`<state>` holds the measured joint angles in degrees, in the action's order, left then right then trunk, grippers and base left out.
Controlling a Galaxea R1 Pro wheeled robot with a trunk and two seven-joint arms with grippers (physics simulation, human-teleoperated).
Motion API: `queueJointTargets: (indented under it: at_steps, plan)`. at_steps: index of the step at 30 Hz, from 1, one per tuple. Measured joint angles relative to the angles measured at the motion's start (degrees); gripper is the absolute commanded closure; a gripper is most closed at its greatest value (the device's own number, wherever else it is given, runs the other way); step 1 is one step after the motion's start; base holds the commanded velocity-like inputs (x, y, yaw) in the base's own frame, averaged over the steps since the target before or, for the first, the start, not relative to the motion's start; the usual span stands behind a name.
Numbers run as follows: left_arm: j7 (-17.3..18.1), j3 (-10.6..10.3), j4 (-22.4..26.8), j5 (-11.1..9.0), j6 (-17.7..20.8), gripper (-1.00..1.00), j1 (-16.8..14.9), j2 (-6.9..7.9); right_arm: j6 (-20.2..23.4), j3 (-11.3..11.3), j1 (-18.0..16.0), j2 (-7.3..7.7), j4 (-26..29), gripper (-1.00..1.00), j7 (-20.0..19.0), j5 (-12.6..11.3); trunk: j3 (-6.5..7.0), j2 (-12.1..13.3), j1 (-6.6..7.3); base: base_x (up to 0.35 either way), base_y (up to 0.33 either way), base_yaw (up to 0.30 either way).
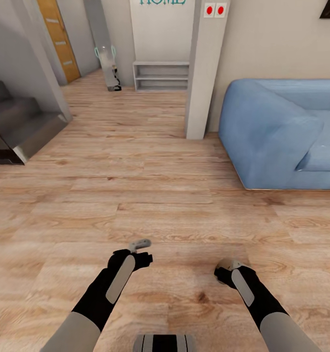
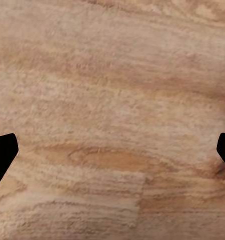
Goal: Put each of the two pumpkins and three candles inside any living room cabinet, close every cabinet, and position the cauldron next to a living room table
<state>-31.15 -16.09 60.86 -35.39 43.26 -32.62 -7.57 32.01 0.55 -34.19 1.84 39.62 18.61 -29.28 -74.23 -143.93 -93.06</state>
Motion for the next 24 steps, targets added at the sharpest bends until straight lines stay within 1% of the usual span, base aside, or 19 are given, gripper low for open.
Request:
queueJointTargets:
  at_steps: [1,4,24]
  plan:
    - [0.08,-0.07,-0.06,0.06,-0.04,-1.00,0.02,0.61,0.00,0.00,0.00,0.00,0.00,-1.00,0.00,0.03,0.00,0.00,0.00,0.126,0.000,0.000]
    - [0.19,-0.16,-0.15,0.11,-0.18,-1.00,0.04,1.22,0.00,0.00,-0.01,0.00,0.00,-1.00,0.00,0.07,0.00,0.00,0.02,0.205,0.000,0.000]
    - [0.35,-0.34,-0.14,0.09,-0.35,-1.00,0.05,1.49,0.00,0.00,0.00,-0.01,0.00,-1.00,0.00,0.09,0.00,0.00,0.01,0.083,-0.014,0.000]
